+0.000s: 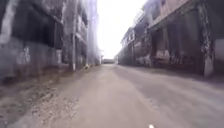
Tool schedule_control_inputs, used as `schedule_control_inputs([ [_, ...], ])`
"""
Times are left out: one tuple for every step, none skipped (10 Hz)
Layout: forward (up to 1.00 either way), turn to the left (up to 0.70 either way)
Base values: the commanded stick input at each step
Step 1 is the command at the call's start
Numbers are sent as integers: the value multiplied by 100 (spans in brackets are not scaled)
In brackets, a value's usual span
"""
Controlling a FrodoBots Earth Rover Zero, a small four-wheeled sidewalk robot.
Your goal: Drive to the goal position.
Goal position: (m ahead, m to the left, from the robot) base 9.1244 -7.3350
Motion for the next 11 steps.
schedule_control_inputs([
  [100, 0],
  [100, 0],
  [100, 0],
  [100, 0],
  [100, 0],
  [100, 0],
  [100, 0],
  [100, 0],
  [100, 0],
  [100, 0],
  [100, 0],
])
